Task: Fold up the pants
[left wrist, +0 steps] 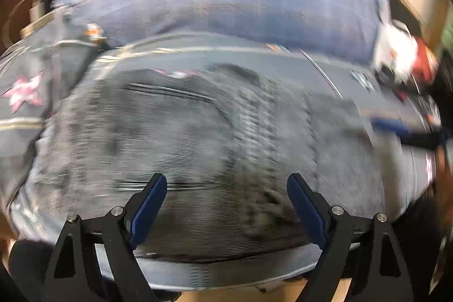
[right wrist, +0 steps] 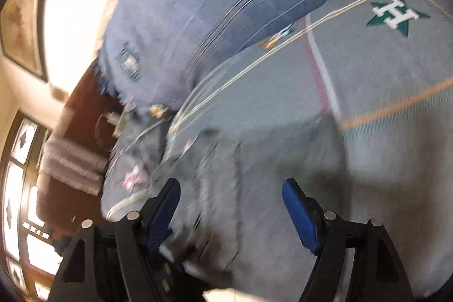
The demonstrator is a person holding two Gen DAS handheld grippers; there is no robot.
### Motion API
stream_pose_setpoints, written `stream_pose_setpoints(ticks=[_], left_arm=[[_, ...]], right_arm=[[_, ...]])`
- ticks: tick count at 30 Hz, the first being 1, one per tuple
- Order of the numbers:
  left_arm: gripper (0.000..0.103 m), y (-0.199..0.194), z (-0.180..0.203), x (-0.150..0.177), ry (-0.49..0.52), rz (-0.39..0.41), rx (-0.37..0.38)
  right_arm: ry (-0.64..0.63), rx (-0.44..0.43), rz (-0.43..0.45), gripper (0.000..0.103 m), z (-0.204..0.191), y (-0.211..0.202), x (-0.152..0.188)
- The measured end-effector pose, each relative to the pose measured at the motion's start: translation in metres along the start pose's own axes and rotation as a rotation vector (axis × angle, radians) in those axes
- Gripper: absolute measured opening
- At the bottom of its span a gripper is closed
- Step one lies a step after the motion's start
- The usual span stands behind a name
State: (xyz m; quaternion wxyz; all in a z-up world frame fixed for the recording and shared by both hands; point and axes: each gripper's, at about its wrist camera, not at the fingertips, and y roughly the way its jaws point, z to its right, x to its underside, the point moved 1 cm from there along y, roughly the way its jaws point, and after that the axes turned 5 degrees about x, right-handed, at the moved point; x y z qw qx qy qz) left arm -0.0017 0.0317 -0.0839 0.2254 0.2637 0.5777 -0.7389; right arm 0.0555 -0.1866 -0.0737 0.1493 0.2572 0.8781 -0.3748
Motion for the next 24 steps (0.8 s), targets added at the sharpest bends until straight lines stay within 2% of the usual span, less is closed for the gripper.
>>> stream_pose_setpoints(ticks=[3, 5, 8, 11, 14, 15, 17, 18, 20, 22, 24], left_arm=[[0.087, -0.021, -0.031, -0.005, -0.114, 0.057, 0.007], [0.087, -0.029, -0.047, -0.007, -0.168, 0.075, 0.004], [0.087, -0.041, -0.072, -0.006, -0.243, 0.107, -0.021], [0.087, -0.045, -0.095, -0.003, -0.322, 0.115, -0.026], [0.087, -0.044, -0.108, -0.002, -0.355, 0.122, -0.035], [0.087, -0.045, -0.111, 0.000, -0.363, 0.123, -0.037], [0.087, -0.044, -0.115, 0.001, -0.373, 0.116, -0.029], [0.087, -0.043, -0.116, 0.001, -0.371, 0.116, -0.023], [0.087, -0.044, -0.115, 0.002, -0.365, 0.127, -0.025], [0.087, -0.041, -0.118, 0.000, -0.369, 0.128, -0.014], [0.087, -0.037, -0.120, -0.001, -0.373, 0.124, -0.005]], right_arm=[[0.009, 0.017, -0.059, 0.078, 0.009, 0.014, 0.032], [0.033, 0.095, -0.140, 0.077, 0.025, 0.033, 0.047], [-0.014, 0.076, -0.077, 0.077, 0.004, 0.017, 0.043], [-0.064, -0.018, -0.054, 0.077, -0.028, 0.011, 0.047], [-0.061, -0.107, -0.143, 0.077, -0.042, 0.041, 0.065], [-0.060, -0.103, -0.173, 0.077, -0.042, 0.056, 0.070], [-0.053, -0.026, -0.249, 0.078, -0.032, 0.088, 0.083], [-0.054, -0.030, -0.218, 0.077, -0.032, 0.086, 0.083], [-0.062, -0.048, -0.233, 0.077, -0.040, 0.078, 0.078], [-0.082, -0.062, -0.182, 0.077, -0.052, 0.068, 0.071], [-0.100, -0.087, -0.173, 0.078, -0.057, 0.067, 0.071]])
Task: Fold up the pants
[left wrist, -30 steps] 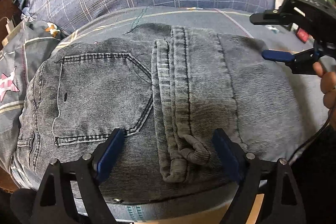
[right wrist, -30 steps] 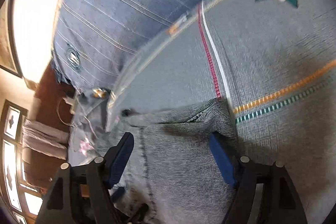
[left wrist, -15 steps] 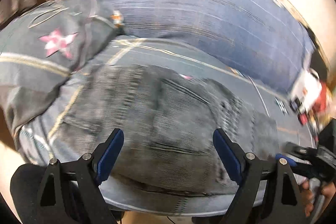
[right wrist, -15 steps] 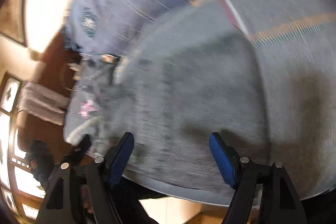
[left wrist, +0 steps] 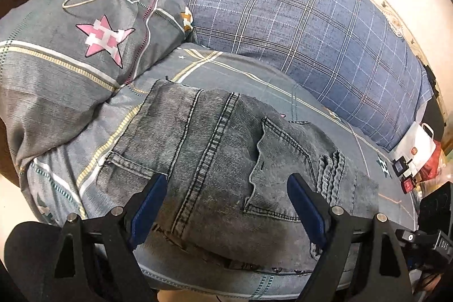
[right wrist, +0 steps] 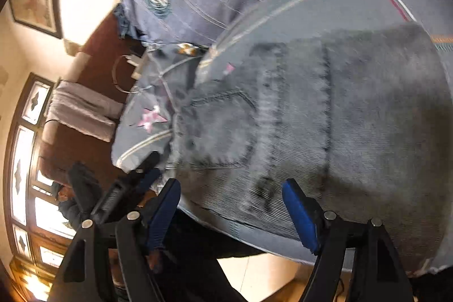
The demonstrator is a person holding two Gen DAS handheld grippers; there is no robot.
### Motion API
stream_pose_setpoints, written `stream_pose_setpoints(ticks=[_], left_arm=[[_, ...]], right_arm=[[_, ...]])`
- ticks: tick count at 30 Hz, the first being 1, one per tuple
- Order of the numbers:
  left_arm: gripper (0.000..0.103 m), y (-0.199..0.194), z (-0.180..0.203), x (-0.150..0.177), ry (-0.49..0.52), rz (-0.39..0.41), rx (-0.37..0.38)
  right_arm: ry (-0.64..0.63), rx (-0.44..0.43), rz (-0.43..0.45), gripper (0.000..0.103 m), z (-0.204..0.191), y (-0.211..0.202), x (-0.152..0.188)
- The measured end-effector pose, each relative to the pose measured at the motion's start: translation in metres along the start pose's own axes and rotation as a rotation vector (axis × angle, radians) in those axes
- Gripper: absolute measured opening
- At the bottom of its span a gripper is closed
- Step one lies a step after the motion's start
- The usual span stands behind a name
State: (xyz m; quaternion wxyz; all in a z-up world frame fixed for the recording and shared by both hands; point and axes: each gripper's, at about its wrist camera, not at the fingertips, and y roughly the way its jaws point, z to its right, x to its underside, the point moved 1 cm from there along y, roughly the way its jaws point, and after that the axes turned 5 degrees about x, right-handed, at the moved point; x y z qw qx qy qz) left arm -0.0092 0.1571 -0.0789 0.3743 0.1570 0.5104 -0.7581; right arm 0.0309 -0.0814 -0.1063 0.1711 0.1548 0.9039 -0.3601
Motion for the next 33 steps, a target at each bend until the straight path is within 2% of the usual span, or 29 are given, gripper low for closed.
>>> stream_pose_setpoints(ticks=[1, 3, 5, 7, 9, 10, 12, 14, 15, 16, 18, 22, 24, 26, 27, 33], left_arm=[[0.087, 0.002, 0.000, -0.001, 0.002, -0.003, 0.008], [0.087, 0.002, -0.001, -0.003, 0.016, -0.001, 0.012], [0.087, -0.001, -0.002, -0.006, 0.035, 0.029, 0.016], [0.087, 0.000, -0.005, -0.008, 0.031, 0.047, 0.007], [0.087, 0.006, -0.007, -0.009, 0.016, 0.030, 0.021], [0.087, 0.009, -0.008, -0.009, 0.011, 0.025, 0.020], [0.087, 0.014, -0.007, -0.008, 0.014, 0.029, 0.015], [0.087, 0.016, -0.004, -0.008, 0.027, 0.031, 0.012], [0.087, 0.016, -0.003, -0.007, 0.032, 0.032, 0.015], [0.087, 0.016, -0.002, -0.007, 0.041, 0.036, 0.016], [0.087, 0.016, 0.000, -0.006, 0.054, 0.039, 0.016], [0.087, 0.017, -0.003, -0.005, 0.051, 0.033, 0.016], [0.087, 0.019, -0.007, -0.005, 0.038, 0.035, 0.015], [0.087, 0.020, -0.009, -0.005, 0.031, 0.025, 0.017], [0.087, 0.021, -0.009, -0.004, 0.031, 0.024, 0.015], [0.087, 0.020, -0.012, -0.004, 0.022, 0.024, 0.016]], right_arm=[[0.002, -0.009, -0.010, 0.079, 0.003, 0.007, 0.000], [0.043, 0.079, -0.117, 0.077, 0.017, 0.037, 0.009], [0.025, 0.070, -0.069, 0.077, 0.011, 0.025, 0.007], [-0.044, 0.087, 0.022, 0.077, -0.005, 0.001, 0.001], [-0.125, 0.185, 0.079, 0.077, -0.019, -0.009, -0.002], [-0.200, 0.272, 0.089, 0.077, -0.026, -0.012, 0.001], [-0.288, 0.377, 0.081, 0.076, -0.031, -0.007, 0.013], [-0.378, 0.436, 0.062, 0.062, -0.032, -0.001, 0.025], [-0.399, 0.451, 0.055, 0.050, -0.032, 0.000, 0.029], [-0.423, 0.461, 0.043, 0.042, -0.034, 0.003, 0.033], [-0.484, 0.465, 0.032, 0.038, -0.041, 0.012, 0.039], [-0.544, 0.449, -0.019, 0.037, -0.053, 0.037, 0.041], [-0.562, 0.471, -0.018, 0.037, -0.053, 0.042, 0.041], [-0.538, 0.474, -0.019, 0.034, -0.047, 0.044, 0.041], [-0.509, 0.445, -0.028, 0.018, -0.043, 0.043, 0.038], [-0.395, 0.355, -0.019, 0.012, -0.034, 0.026, 0.030]])
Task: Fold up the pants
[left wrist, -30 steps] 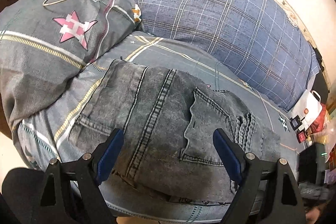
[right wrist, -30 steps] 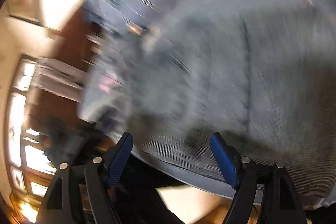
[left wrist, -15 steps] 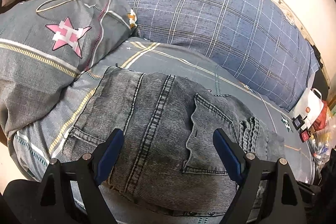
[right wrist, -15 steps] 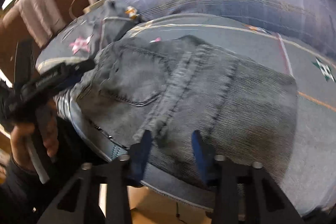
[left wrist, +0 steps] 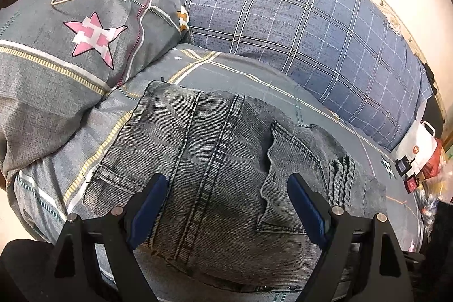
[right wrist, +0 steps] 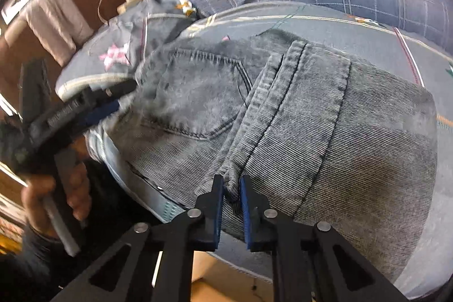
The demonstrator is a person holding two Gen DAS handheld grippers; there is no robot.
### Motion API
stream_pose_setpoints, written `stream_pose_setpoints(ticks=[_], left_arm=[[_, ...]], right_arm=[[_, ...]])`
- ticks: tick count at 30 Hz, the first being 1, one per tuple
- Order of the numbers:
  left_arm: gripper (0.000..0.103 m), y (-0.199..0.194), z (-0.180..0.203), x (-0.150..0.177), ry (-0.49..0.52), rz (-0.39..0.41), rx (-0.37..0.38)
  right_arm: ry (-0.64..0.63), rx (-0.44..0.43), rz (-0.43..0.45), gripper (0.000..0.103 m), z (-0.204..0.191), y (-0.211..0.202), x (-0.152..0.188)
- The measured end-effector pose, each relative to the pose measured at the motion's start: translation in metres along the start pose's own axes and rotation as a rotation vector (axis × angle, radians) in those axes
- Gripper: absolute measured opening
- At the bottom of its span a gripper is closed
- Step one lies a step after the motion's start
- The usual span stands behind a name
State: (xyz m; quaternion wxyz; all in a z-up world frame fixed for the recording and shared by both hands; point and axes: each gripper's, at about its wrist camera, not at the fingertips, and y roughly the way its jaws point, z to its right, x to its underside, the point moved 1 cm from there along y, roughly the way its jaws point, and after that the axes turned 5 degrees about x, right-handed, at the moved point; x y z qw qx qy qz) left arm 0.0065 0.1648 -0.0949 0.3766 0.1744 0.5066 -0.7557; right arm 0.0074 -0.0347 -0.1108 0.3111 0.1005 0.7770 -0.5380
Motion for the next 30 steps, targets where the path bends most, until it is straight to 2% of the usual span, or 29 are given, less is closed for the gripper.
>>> stream_pose_setpoints(ticks=[2, 6, 9, 11, 12, 13, 15, 16, 19, 23, 25, 26, 27, 30], left_arm=[[0.087, -0.002, 0.001, -0.001, 0.005, 0.009, 0.001], [0.087, -0.001, 0.014, -0.001, 0.039, -0.002, 0.023], [0.087, -0.001, 0.035, -0.001, 0.092, -0.012, 0.042], [0.087, 0.000, 0.052, -0.003, 0.114, -0.021, 0.075], [0.087, 0.002, 0.064, -0.005, 0.127, -0.037, 0.105], [0.087, 0.004, 0.074, -0.006, 0.142, -0.048, 0.128], [0.087, 0.010, 0.099, -0.006, 0.194, -0.073, 0.168], [0.087, 0.013, 0.107, -0.005, 0.219, -0.082, 0.160], [0.087, 0.028, 0.130, 0.006, 0.315, -0.132, 0.114], [0.087, 0.057, 0.145, 0.039, 0.463, -0.238, 0.011], [0.087, 0.072, 0.146, 0.056, 0.525, -0.303, -0.047], [0.088, 0.076, 0.147, 0.063, 0.554, -0.311, -0.068], [0.089, 0.073, 0.148, 0.066, 0.574, -0.283, -0.077], [0.089, 0.072, 0.148, 0.067, 0.565, -0.294, -0.091]], right_arm=[[-0.039, -0.012, 0.035, 0.012, -0.009, -0.012, 0.001], [-0.117, 0.005, -0.027, 0.016, -0.010, 0.015, 0.019], [-0.113, -0.029, 0.008, 0.019, -0.005, 0.005, 0.020], [-0.113, -0.065, 0.017, 0.036, -0.001, -0.001, 0.021], [-0.108, -0.085, 0.009, 0.055, 0.002, -0.003, 0.022], [-0.087, -0.121, 0.004, 0.067, 0.007, -0.004, 0.026], [-0.048, -0.156, 0.018, 0.067, 0.011, -0.008, 0.030], [-0.010, -0.183, 0.021, 0.067, 0.016, -0.012, 0.033], [0.087, -0.267, 0.027, 0.067, 0.034, -0.032, 0.045], [0.212, -0.254, 0.101, 0.067, 0.078, -0.076, 0.053], [0.293, -0.247, 0.156, 0.067, 0.113, -0.092, 0.037], [0.324, -0.251, 0.183, 0.067, 0.126, -0.097, 0.026], [0.362, -0.268, 0.225, 0.067, 0.142, -0.100, 0.010], [0.449, -0.332, 0.249, 0.067, 0.174, -0.082, -0.033]])
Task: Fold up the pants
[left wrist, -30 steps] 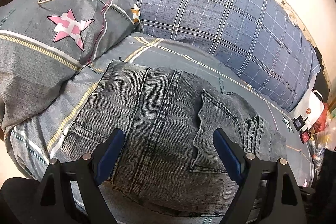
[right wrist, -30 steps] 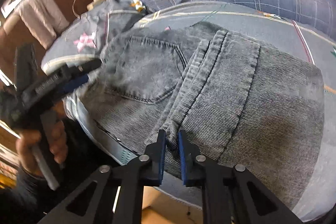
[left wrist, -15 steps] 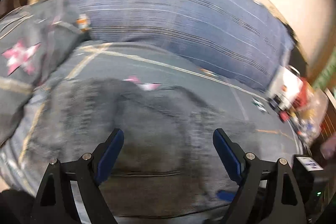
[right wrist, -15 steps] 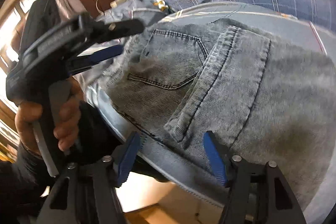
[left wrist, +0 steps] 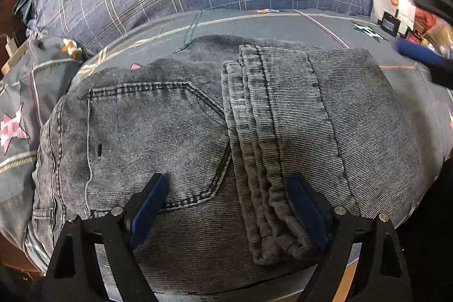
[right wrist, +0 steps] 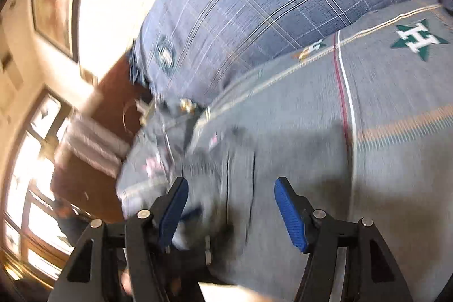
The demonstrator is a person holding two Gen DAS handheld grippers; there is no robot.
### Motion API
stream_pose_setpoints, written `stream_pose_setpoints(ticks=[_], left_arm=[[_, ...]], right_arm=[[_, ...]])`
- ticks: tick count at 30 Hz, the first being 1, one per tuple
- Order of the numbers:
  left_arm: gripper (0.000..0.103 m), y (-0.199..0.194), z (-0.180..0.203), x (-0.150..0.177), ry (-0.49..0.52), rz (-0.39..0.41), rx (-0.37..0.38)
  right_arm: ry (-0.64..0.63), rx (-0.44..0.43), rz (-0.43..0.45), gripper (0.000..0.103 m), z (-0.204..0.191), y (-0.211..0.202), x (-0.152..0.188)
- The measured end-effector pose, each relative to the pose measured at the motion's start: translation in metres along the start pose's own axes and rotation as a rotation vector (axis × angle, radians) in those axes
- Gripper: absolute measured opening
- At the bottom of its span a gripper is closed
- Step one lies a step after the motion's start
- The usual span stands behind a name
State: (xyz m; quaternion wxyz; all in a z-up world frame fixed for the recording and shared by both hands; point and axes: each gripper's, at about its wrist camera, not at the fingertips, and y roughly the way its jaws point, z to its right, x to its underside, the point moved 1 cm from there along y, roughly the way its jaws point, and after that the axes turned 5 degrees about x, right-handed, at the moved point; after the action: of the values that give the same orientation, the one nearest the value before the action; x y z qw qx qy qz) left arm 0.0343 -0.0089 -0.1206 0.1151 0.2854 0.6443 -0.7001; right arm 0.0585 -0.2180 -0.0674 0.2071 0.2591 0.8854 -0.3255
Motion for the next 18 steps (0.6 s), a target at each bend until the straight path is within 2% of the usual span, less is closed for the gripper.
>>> stream_pose_setpoints(ticks=[2, 3, 4, 6, 8, 12, 15, 16, 18], left_arm=[[0.089, -0.001, 0.004, 0.002, 0.004, -0.001, -0.005], [0.089, -0.002, 0.005, 0.002, 0.005, -0.001, -0.008], [0.089, -0.002, 0.006, 0.003, 0.008, -0.002, -0.010], [0.089, -0.002, 0.006, 0.004, 0.008, 0.002, -0.009], [0.089, -0.001, 0.004, 0.004, 0.006, 0.009, -0.007], [0.090, -0.002, 0.003, 0.005, 0.005, 0.014, -0.005], [0.090, -0.002, 0.003, 0.005, 0.006, 0.018, -0.007], [0.090, -0.002, 0.003, 0.005, 0.003, 0.020, -0.007], [0.090, -0.003, 0.003, 0.004, 0.004, 0.018, -0.010]], right_arm=[[0.041, -0.012, -0.048, 0.069, 0.017, 0.030, -0.021], [0.060, 0.015, -0.087, 0.069, 0.028, 0.047, -0.027], [0.134, 0.108, -0.094, 0.065, 0.048, 0.061, -0.030], [0.249, 0.031, -0.059, 0.065, 0.063, 0.056, -0.028], [0.241, -0.009, -0.041, 0.065, 0.053, 0.040, -0.022], [0.224, -0.067, -0.026, 0.065, 0.033, 0.002, 0.007], [0.238, -0.103, -0.058, 0.065, 0.033, -0.010, 0.041], [0.234, -0.080, -0.095, 0.066, 0.038, -0.002, 0.052], [0.259, 0.025, -0.155, 0.065, 0.056, 0.014, 0.066]])
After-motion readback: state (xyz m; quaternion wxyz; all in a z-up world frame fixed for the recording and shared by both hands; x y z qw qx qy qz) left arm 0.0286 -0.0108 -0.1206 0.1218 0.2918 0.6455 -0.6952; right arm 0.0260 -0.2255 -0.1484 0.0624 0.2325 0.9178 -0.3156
